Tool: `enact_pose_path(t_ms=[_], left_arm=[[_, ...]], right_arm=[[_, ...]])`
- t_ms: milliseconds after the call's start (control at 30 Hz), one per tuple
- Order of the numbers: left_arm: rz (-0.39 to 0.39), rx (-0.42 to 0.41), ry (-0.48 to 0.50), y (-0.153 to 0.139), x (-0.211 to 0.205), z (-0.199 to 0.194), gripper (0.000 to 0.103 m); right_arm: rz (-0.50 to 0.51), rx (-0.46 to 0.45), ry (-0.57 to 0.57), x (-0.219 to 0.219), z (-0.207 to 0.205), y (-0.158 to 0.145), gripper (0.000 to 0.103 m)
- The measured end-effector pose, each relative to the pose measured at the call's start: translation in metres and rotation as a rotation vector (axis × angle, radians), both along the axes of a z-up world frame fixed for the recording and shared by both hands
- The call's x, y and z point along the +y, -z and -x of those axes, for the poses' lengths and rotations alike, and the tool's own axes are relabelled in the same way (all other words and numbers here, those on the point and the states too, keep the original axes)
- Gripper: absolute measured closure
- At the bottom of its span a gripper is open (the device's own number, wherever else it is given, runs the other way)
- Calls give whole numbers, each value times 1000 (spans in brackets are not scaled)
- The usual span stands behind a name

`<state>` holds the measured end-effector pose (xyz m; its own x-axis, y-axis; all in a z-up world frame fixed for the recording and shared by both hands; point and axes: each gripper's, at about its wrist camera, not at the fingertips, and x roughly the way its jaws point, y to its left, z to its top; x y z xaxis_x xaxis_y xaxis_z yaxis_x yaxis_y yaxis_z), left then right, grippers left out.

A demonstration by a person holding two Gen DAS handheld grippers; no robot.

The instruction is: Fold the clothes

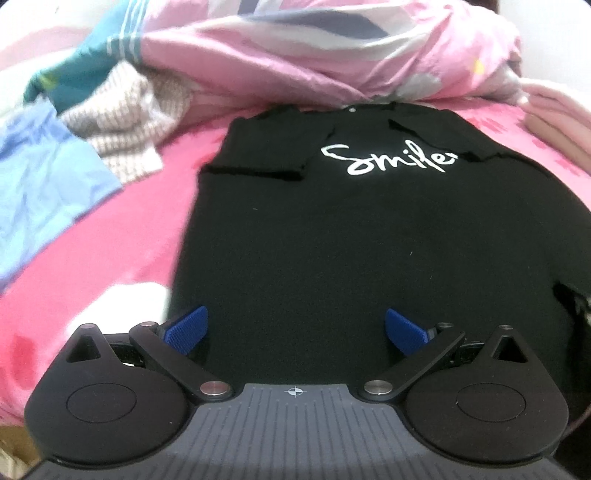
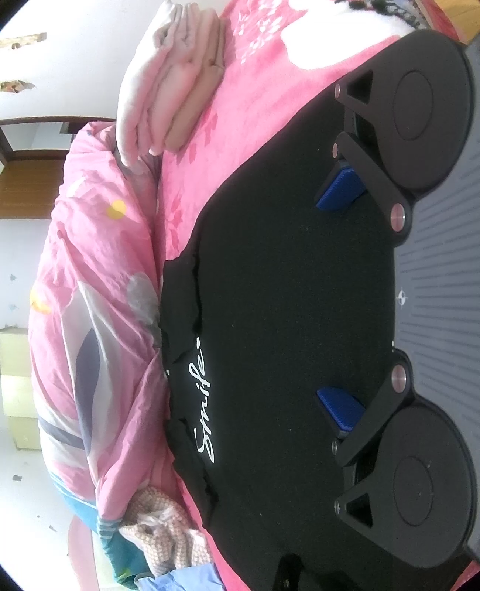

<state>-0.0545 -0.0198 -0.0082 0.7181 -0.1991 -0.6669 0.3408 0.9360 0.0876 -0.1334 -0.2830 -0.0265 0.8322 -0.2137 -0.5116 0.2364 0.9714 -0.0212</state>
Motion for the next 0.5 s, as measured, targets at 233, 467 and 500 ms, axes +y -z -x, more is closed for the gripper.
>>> enact_pose_path(t_ms=[233,467,500], left_arm=[[4,-11,65,-5,76,49,0],[17,47,84,18,101,73,5],[38,55,92,21,102,73,6]], right_arm=[[1,-2,1,1,0,1,0],[2,-6,3,2,0,2,0],[2,-3,3,2,-1,2,0]])
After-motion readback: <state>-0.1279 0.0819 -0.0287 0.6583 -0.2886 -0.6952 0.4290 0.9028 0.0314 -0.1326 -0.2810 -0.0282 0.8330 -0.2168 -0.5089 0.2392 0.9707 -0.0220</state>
